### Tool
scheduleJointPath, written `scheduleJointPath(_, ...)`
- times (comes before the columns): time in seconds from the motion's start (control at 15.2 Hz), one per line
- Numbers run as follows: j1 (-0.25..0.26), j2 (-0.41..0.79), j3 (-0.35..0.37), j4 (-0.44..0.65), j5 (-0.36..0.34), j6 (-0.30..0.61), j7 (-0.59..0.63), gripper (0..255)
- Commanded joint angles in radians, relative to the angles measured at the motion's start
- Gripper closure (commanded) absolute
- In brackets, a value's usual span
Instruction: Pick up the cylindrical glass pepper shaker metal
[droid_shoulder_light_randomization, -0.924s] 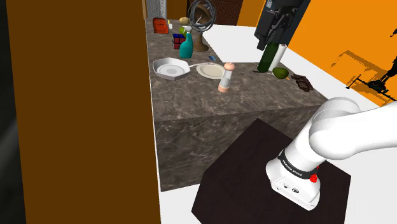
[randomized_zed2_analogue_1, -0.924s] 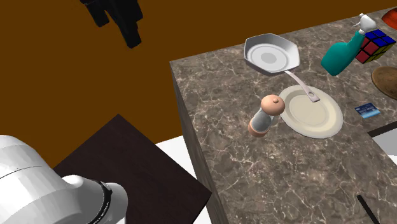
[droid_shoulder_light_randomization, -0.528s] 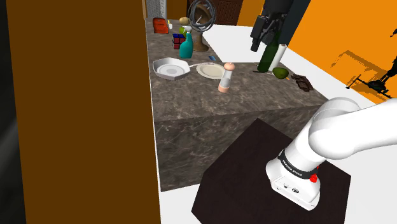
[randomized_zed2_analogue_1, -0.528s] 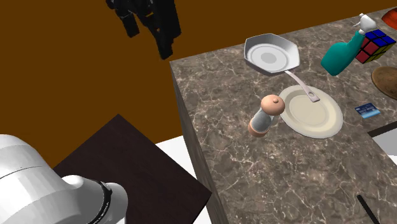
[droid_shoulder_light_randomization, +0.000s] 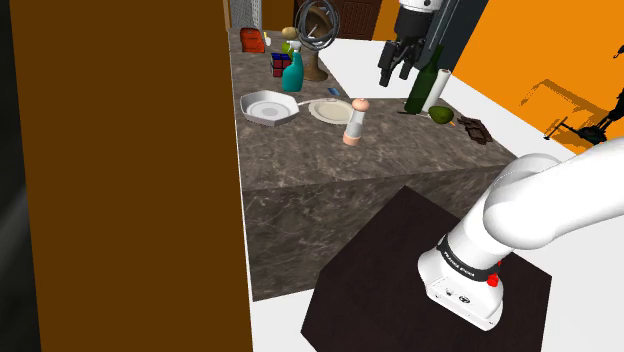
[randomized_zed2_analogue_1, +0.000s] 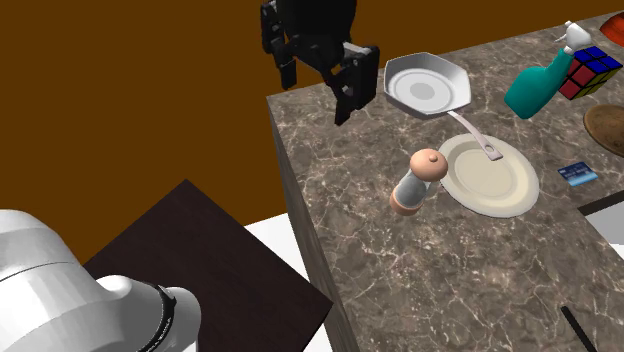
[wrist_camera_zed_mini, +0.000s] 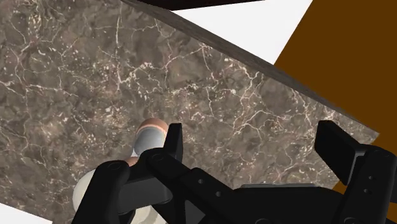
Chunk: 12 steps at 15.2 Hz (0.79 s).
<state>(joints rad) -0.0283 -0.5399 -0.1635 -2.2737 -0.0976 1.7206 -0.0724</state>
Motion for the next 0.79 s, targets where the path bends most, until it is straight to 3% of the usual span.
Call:
scheduleJointPath(0.0, -0.005, 0.063, -0.033, 0.016, 0.000, 0.043, -0.033, 0)
scheduleJointPath(0.73, -0.032, 0.461, -0.184, 0.203, 0.097, 0.202, -0.242, 0)
